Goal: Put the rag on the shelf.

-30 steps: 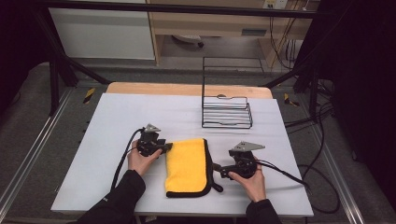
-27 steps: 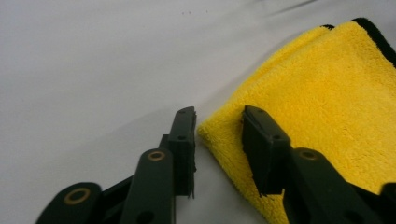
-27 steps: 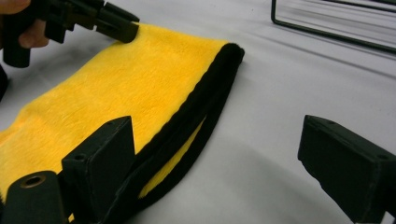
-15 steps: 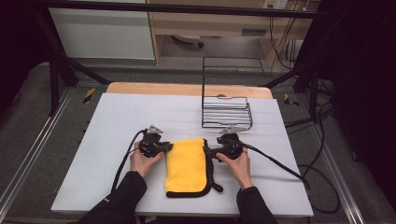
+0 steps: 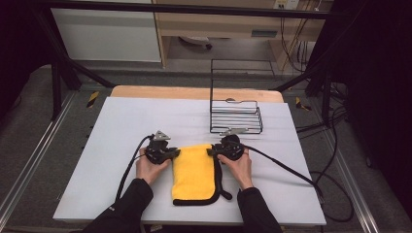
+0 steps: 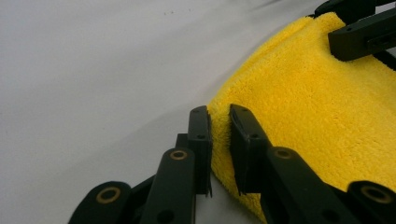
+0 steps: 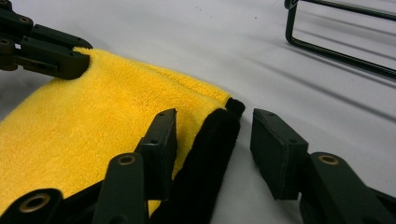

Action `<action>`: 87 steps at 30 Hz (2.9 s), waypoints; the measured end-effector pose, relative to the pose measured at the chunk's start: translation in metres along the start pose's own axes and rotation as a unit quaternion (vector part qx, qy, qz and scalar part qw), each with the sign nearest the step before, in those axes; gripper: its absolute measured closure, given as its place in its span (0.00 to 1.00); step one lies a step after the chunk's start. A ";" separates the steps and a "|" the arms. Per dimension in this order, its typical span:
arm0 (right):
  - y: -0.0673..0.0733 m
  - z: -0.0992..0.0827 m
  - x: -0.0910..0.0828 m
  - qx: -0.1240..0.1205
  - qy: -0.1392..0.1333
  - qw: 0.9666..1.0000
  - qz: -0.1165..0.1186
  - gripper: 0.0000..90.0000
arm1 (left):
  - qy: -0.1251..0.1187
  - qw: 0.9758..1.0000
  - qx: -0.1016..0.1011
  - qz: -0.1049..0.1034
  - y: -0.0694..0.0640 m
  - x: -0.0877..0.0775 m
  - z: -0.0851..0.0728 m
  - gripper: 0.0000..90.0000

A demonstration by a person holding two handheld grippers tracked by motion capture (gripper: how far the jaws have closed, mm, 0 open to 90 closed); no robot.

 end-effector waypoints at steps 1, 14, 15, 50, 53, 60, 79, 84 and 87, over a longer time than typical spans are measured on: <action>0.001 0.000 0.000 0.002 0.001 1.000 0.005 0.64 | 0.000 1.000 -0.001 -0.001 0.000 0.000 0.000 0.87; 0.003 0.000 0.000 0.030 0.012 0.999 0.027 0.87 | 0.001 1.000 -0.004 -0.006 0.001 0.000 0.001 0.89; 0.004 0.000 0.000 0.030 0.011 0.999 0.026 0.88 | 0.001 1.000 -0.005 -0.006 0.001 0.000 0.001 0.90; 0.046 0.019 -0.052 -0.020 -0.092 0.995 0.024 0.91 | -0.100 0.995 -0.001 -0.027 -0.008 -0.061 0.028 0.92; 0.052 0.021 -0.058 -0.033 -0.094 0.995 0.017 0.91 | -0.110 0.994 0.005 -0.026 -0.010 -0.069 0.031 0.92; 0.063 0.024 -0.072 -0.051 -0.113 0.992 0.014 0.91 | -0.135 0.990 0.009 -0.031 -0.018 -0.086 0.039 0.92; 0.087 0.039 -0.111 -0.088 -0.165 0.982 -0.011 0.92 | -0.196 0.980 0.023 -0.038 -0.034 -0.123 0.060 0.92; 0.092 0.043 -0.119 -0.097 -0.174 0.980 -0.017 0.92 | -0.206 0.977 0.027 -0.039 -0.038 -0.128 0.066 0.92; 0.093 0.045 -0.124 -0.101 -0.179 0.978 -0.020 0.92 | -0.209 0.977 0.031 -0.042 -0.040 -0.130 0.070 0.92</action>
Point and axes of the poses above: each handheld gripper's, and its own axes: x roughly forward along the jaws, z roughly out of its top, y roughly to its left, the point moved 7 cm from there along x, roughly forward along the jaws, and after that the axes turned 15 degrees about z, right-handed, at the moved point
